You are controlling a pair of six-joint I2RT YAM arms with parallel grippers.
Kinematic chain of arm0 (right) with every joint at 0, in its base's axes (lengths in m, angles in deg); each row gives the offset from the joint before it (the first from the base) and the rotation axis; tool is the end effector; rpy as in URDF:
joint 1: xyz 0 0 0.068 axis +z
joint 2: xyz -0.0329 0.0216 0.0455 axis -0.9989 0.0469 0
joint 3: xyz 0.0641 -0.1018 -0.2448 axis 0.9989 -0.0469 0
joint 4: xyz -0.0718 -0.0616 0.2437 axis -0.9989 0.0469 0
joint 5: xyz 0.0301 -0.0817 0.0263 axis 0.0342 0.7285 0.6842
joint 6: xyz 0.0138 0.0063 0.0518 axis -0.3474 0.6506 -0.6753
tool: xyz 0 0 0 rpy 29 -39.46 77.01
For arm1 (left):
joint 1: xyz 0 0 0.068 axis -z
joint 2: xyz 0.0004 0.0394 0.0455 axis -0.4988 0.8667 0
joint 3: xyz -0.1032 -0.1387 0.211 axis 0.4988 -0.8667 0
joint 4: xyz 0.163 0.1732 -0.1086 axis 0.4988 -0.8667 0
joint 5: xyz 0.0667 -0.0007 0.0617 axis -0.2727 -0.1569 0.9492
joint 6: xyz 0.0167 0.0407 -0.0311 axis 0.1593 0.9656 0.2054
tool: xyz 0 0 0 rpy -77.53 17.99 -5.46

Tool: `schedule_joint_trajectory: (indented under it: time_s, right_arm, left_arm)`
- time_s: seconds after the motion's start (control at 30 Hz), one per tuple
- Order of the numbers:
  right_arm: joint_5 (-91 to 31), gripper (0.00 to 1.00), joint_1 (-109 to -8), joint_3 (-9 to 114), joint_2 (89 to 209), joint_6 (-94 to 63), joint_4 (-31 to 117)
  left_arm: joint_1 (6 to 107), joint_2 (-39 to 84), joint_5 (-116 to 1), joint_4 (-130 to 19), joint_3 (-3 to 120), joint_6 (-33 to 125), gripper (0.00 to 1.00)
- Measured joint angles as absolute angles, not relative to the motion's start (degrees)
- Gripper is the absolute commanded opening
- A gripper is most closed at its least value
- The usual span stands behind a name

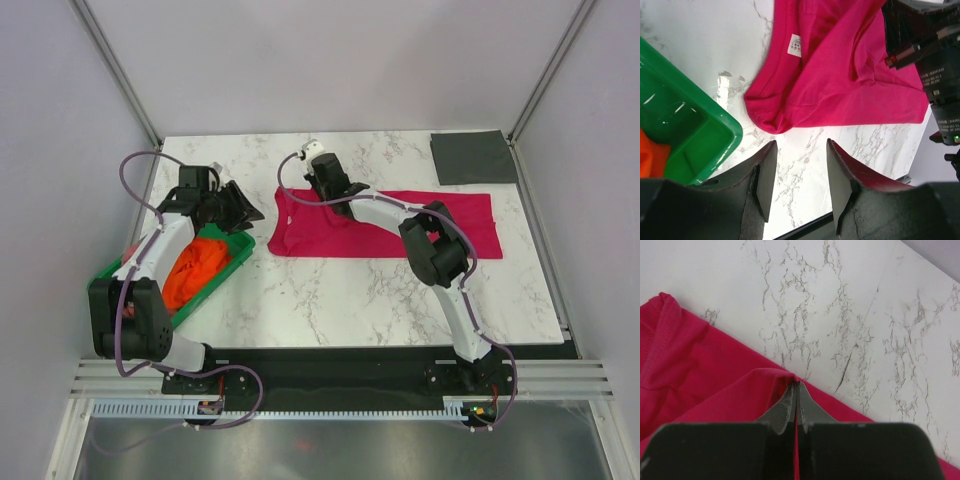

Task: Fold and stack the t-shirts
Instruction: Fold the tshirt

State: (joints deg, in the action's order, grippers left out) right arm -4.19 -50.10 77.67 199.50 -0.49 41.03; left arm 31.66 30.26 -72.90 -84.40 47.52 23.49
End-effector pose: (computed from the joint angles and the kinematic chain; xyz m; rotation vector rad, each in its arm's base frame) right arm 0.4286 0.3116 0.1844 -0.6161 1.9670 -0.0147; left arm 0.3086 -0.0235 0.2594 -0.5000 2.4272 -0.7775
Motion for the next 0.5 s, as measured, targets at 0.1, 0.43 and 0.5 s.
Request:
schedule_joint_trajectory:
  time_s: [0.1, 0.43, 0.5]
  right_arm:
    - [-4.1, 0.0, -50.6, 77.8, 200.0, -1.4, 41.8]
    - [-3.9, 0.0, -51.9, 77.9, 200.2, -3.5, 43.7]
    - [-3.9, 0.02, -52.2, 77.9, 200.2, -4.0, 44.1]
  left_arm:
    - [33.3, 30.3, -72.2, -84.4, 47.2, 23.5, 0.52]
    - [33.8, 30.3, -71.6, -84.5, 46.7, 24.3, 0.52]
    - [33.8, 30.3, -71.5, -84.5, 46.7, 24.4, 0.52]
